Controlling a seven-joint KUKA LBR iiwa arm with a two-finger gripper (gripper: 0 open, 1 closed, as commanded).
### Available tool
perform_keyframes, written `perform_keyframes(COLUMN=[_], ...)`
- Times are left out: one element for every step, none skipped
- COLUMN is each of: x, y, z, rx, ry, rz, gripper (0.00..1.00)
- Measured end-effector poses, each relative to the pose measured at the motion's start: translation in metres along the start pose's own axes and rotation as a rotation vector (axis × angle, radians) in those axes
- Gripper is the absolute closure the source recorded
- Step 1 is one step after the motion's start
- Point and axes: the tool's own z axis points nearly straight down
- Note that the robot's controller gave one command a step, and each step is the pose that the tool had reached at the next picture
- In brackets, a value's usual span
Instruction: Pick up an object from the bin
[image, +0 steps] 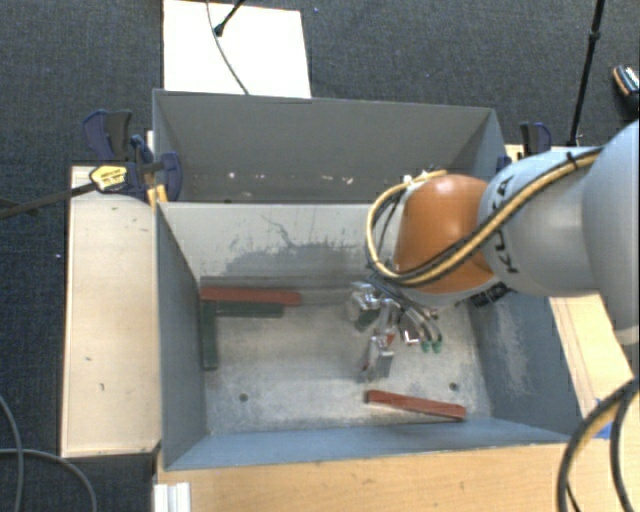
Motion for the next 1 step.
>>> perform_keyframes(x=[-0.0126], y=[0.0216], z=[0.0049], rx=[-0.004], ry=[-0.008], rz=[-0.16], gripper=[0.0])
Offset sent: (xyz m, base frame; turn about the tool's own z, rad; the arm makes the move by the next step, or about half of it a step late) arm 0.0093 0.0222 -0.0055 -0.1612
